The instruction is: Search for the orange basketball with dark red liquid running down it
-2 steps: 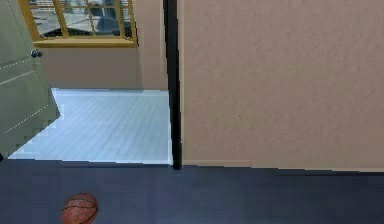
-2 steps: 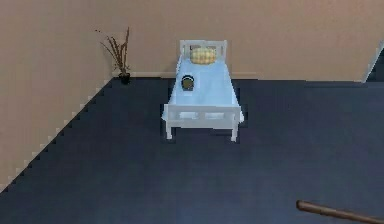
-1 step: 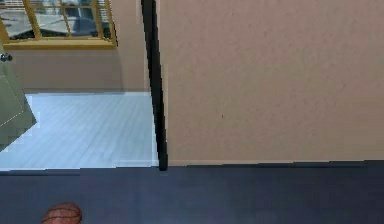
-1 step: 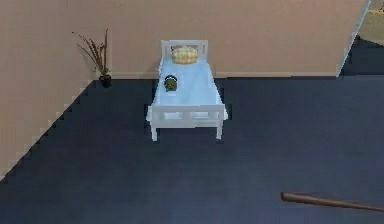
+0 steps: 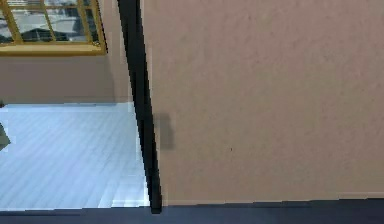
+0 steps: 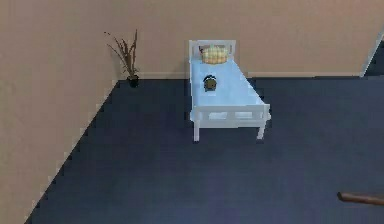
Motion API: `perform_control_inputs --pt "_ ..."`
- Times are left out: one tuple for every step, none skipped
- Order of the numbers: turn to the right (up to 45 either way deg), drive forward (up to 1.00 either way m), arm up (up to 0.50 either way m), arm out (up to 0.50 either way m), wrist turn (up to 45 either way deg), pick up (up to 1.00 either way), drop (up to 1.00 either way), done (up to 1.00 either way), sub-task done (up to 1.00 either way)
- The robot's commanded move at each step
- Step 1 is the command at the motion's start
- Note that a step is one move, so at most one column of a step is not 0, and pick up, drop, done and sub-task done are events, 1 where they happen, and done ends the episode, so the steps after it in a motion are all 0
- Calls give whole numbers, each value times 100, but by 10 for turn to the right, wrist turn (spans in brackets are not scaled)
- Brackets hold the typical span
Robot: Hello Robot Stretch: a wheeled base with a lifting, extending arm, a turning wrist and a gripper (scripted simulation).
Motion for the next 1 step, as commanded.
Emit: perform_control_inputs --pt "-450 0 0 0 0 0 0 0 0"
